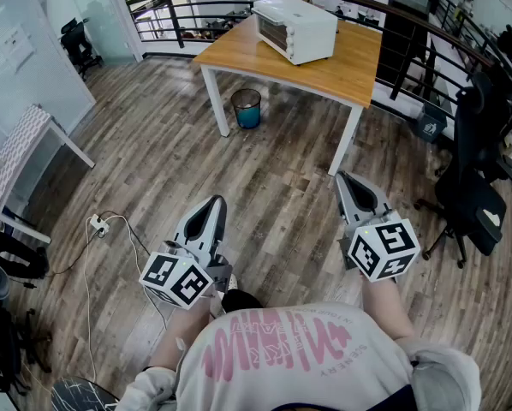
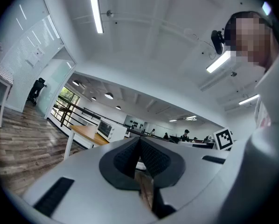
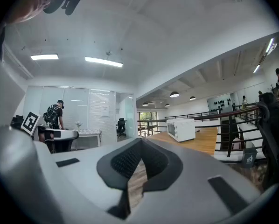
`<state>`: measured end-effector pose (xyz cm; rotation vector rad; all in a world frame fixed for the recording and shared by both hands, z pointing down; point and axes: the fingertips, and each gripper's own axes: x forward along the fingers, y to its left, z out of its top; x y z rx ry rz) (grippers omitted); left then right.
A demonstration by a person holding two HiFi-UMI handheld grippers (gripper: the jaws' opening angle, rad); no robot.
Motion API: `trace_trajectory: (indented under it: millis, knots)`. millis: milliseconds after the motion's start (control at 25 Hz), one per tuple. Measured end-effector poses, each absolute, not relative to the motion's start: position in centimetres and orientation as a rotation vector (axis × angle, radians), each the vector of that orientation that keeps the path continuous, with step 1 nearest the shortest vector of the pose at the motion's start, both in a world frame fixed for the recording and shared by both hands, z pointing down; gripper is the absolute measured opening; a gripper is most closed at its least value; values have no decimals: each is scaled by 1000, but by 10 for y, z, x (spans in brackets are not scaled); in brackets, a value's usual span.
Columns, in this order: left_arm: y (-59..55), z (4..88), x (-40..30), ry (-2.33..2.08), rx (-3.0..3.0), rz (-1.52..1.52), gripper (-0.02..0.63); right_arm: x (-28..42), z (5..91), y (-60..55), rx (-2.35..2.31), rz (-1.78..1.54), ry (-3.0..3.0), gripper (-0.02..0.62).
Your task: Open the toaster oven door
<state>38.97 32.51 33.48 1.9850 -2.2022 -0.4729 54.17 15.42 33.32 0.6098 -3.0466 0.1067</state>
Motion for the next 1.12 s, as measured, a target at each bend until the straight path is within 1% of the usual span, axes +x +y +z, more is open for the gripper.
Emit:
trace_trajectory:
  millis: [360, 560, 800, 1120]
  knots:
    - [335, 332, 372, -2222, 1974, -513, 21, 532, 331, 155, 622, 79, -3044, 5]
    - [330, 339, 351, -2207, 1958, -509, 21, 510, 338, 148, 625, 100, -3028, 5]
    - [301, 336, 297, -2173, 1977, -548, 21, 462, 334, 119, 676, 146, -3034, 6]
    - [262, 303, 192, -2161, 2036, -575, 21, 360, 306, 80, 706, 161, -3058, 6]
